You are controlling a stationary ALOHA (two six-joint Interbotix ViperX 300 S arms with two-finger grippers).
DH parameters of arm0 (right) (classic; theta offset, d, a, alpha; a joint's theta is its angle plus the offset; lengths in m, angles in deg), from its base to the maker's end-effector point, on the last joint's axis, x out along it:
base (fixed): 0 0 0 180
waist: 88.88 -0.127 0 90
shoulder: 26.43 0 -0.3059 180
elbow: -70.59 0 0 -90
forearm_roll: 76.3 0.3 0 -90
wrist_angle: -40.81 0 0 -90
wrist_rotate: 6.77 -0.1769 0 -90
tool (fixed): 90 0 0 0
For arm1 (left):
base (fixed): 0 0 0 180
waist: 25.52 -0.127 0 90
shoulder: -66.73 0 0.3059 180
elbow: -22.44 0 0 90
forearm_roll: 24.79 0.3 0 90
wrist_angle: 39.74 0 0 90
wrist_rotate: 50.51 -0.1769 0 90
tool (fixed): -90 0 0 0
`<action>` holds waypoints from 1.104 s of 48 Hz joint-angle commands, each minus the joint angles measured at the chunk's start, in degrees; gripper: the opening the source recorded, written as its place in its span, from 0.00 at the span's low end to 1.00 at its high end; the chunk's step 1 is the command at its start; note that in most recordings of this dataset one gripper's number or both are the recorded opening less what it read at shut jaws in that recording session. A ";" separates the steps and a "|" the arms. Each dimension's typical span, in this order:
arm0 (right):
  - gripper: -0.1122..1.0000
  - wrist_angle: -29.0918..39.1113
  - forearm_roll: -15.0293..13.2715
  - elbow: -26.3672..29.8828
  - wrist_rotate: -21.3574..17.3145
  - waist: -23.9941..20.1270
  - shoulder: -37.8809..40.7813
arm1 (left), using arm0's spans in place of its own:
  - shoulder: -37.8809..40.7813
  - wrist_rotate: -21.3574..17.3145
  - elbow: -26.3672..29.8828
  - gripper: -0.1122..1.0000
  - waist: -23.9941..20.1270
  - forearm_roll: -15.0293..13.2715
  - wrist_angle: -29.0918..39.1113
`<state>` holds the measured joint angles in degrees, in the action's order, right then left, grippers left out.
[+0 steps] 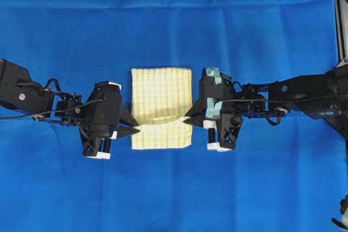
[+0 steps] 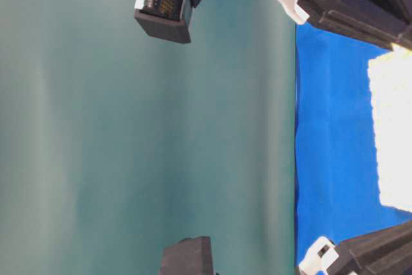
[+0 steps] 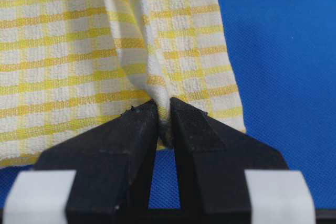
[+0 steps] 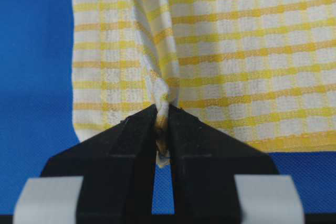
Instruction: Fold the yellow towel.
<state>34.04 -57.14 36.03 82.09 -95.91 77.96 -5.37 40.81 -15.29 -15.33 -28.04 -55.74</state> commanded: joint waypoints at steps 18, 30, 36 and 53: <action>0.66 0.44 0.18 0.97 0.00 -0.53 -0.88 | -2.99 0.09 1.05 0.31 0.79 0.09 1.14; 0.74 1.93 -0.09 -0.44 0.62 -0.44 -6.94 | -11.87 0.00 -0.18 0.87 0.79 0.09 9.93; 0.75 3.69 -0.79 -1.67 0.97 -0.44 -11.95 | -16.26 0.00 -1.67 0.81 0.79 0.09 13.18; 0.75 5.62 -2.99 -9.14 1.05 1.14 -27.86 | -31.99 0.00 -10.46 0.74 0.79 0.09 13.80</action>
<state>39.58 -59.78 27.77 83.06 -95.47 53.79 -33.49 40.90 -24.78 -14.71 -28.04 -41.32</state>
